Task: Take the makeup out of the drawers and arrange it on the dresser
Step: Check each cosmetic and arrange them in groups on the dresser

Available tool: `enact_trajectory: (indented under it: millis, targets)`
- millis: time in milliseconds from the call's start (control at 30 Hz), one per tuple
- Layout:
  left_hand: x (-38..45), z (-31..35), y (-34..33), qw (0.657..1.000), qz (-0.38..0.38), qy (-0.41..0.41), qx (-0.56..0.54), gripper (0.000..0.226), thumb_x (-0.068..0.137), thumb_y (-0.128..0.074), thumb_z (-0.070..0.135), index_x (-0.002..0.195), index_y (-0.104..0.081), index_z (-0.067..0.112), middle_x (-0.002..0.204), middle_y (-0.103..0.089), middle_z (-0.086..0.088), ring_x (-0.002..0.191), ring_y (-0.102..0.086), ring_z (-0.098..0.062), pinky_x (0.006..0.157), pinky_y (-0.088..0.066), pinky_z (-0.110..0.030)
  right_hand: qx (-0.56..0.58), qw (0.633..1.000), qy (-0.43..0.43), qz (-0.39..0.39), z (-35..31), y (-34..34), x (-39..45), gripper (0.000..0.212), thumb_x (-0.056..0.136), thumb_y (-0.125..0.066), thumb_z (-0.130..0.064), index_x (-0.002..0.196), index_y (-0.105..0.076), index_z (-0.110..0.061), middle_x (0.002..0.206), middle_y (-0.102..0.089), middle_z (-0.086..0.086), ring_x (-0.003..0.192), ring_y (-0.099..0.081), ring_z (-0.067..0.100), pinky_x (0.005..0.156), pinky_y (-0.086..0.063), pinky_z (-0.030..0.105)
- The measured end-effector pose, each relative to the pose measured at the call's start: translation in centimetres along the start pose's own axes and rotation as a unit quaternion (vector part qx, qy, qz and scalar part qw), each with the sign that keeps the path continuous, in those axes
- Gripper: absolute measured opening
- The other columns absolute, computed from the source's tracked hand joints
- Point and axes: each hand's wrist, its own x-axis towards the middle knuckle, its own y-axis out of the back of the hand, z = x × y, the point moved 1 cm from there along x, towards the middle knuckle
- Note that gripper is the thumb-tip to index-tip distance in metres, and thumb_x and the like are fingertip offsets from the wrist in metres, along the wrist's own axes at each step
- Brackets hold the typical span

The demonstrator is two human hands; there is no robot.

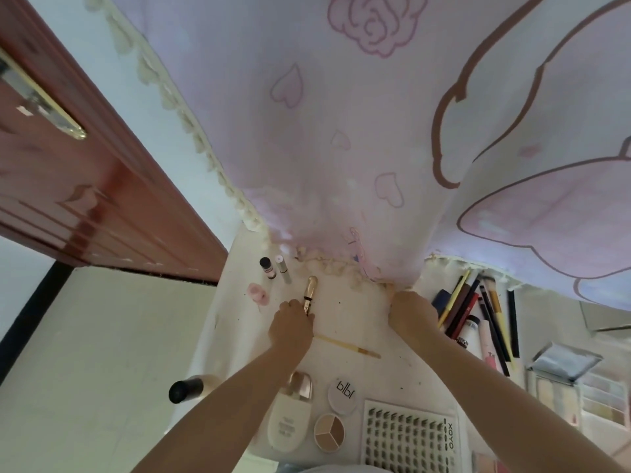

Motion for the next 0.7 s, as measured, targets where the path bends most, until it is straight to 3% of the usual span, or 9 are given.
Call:
enact_trajectory:
  millis: [200, 367, 433, 500, 567, 633, 700]
  targets:
    - [-0.3, -0.3, 0.8, 0.999, 0.025, -0.028, 0.024, 0.04, 0.095, -0.036, 0.037, 0.116, -0.041, 0.003, 0.121, -0.045, -0.011, 0.11, -0.051, -0.025, 0.082, -0.044, -0.032, 0.066, 0.998, -0.007, 0.022, 0.4, 0.1, 0.0, 0.02, 0.089, -0.041, -0.011, 0.101, -0.057, -0.006, 0.104, -0.061, 0.007, 0.094, -0.06, 0.023, 0.062, -0.043, 0.026]
    - [-1.2, 0.2, 1.5, 0.986, 0.087, -0.128, 0.058, 0.039, 0.095, -0.036, 0.031, 0.125, -0.035, 0.007, 0.123, -0.041, -0.007, 0.112, -0.043, -0.021, 0.084, -0.043, -0.027, 0.012, 0.992, 0.038, 0.124, 2.6, 2.4, -1.6, 0.031, 0.093, -0.039, -0.026, 0.107, -0.058, -0.006, 0.107, -0.052, 0.008, 0.097, -0.055, 0.023, 0.073, -0.04, 0.025]
    - [-1.7, 1.0, 1.7, 0.981, 0.083, -0.166, 0.065, 0.048, 0.095, -0.035, 0.031, 0.136, -0.025, 0.008, 0.13, -0.037, -0.008, 0.116, -0.041, -0.022, 0.088, -0.042, -0.027, -0.018, 0.99, 0.055, 0.132, 3.6, 3.2, -2.7, 0.034, 0.095, -0.035, -0.03, 0.106, -0.059, -0.008, 0.102, -0.051, 0.006, 0.093, -0.056, 0.02, 0.071, -0.039, 0.025]
    - [-2.3, 2.2, 1.8, 0.973, 0.073, -0.208, 0.074, 0.046, 0.096, -0.033, 0.032, 0.135, -0.028, 0.009, 0.137, -0.033, -0.01, 0.125, -0.035, -0.025, 0.098, -0.036, -0.03, -0.018, 0.992, 0.061, 0.111, 4.3, 4.0, -4.1, 0.033, 0.095, -0.034, -0.03, 0.101, -0.059, -0.009, 0.096, -0.052, 0.003, 0.087, -0.06, 0.02, 0.067, -0.041, 0.024]
    - [-3.0, 3.5, 2.3, 0.954, 0.079, -0.276, 0.085, 0.043, 0.096, -0.032, 0.033, 0.133, -0.033, 0.011, 0.134, -0.037, -0.007, 0.127, -0.032, -0.025, 0.109, -0.021, -0.032, 0.061, 0.993, 0.064, 0.075, 5.0, 4.8, -5.5, 0.032, 0.094, -0.037, -0.028, 0.094, -0.062, -0.009, 0.097, -0.059, 0.004, 0.076, -0.066, 0.021, 0.064, -0.05, 0.028]
    - [-4.0, 4.9, 3.4, 0.933, 0.081, -0.348, 0.042, 0.042, 0.095, -0.034, 0.034, 0.133, -0.036, 0.014, 0.132, -0.04, -0.003, 0.125, -0.033, -0.019, 0.104, -0.012, -0.025, 0.165, 0.982, 0.082, 0.045, 5.4, 6.0, -7.2, 0.029, 0.093, -0.042, -0.025, 0.086, -0.065, -0.01, 0.092, -0.064, 0.005, 0.063, -0.067, 0.017, 0.064, -0.054, 0.028]
    - [-5.0, 6.4, 5.6, 0.902, 0.078, -0.424, -0.007, 0.042, 0.094, -0.039, 0.032, 0.132, -0.039, 0.012, 0.132, -0.042, -0.004, 0.124, -0.036, -0.018, 0.098, -0.016, -0.018, 0.193, 0.972, 0.122, 0.056, 5.4, 7.8, -8.9, 0.025, 0.091, -0.046, -0.025, 0.087, -0.066, -0.011, 0.082, -0.065, 0.003, 0.052, -0.058, 0.003, 0.055, -0.044, 0.013]
